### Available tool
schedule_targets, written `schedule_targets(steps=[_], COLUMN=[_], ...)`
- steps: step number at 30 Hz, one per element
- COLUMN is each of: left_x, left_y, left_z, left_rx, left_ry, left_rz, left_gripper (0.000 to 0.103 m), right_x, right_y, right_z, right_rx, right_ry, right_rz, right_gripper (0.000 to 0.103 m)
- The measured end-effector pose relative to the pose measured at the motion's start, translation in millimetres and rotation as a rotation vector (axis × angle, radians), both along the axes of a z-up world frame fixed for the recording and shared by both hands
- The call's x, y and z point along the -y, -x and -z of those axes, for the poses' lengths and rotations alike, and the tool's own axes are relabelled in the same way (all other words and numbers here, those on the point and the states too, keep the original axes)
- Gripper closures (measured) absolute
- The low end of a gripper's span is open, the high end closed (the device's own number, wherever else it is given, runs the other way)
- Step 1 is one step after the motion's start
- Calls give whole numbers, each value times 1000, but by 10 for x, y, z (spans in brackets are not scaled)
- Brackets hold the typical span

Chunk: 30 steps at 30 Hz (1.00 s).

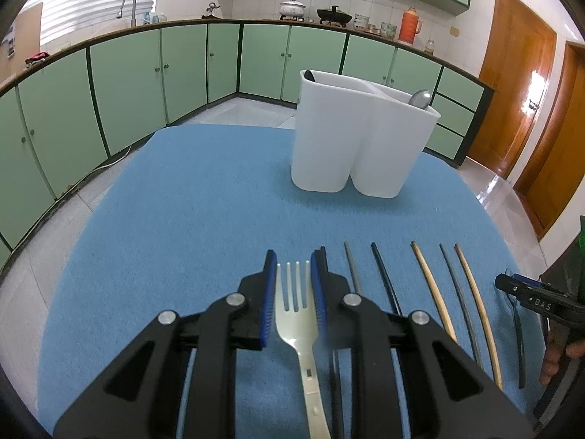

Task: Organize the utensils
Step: 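Grasp the white fork with the left tool while the right tool grasps a clear spoon, then lift the fork and clear spoon and lower them into the white caddy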

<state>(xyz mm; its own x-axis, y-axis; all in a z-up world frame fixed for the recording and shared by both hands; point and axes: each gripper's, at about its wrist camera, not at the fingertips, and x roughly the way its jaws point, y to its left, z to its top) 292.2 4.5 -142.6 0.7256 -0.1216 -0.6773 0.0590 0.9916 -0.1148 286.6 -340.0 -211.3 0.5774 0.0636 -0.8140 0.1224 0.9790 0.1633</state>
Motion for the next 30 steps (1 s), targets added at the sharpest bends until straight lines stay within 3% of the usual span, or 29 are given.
schedule_targets(steps=[5,16,21,30], left_x=[-11,-7,-22,-23], left_y=[-4,15,79,213], left_z=[-14,-74,-166,-412], left_rx=[4,18,47,122], left_ry=[2,3,11,18], left_rz=[1,6,4,6], left_gripper=[85,85,85,85], right_x=[-2,-60,-67,-174], right_y=[-10,-16,181,509], right_z=[-6,-50,-298,-820], right_rx=[-3,-9,123,341], right_ry=[14,25,-36,-51], right_rz=[-6,-19,-71,-147], right_gripper=[69,72,72,72])
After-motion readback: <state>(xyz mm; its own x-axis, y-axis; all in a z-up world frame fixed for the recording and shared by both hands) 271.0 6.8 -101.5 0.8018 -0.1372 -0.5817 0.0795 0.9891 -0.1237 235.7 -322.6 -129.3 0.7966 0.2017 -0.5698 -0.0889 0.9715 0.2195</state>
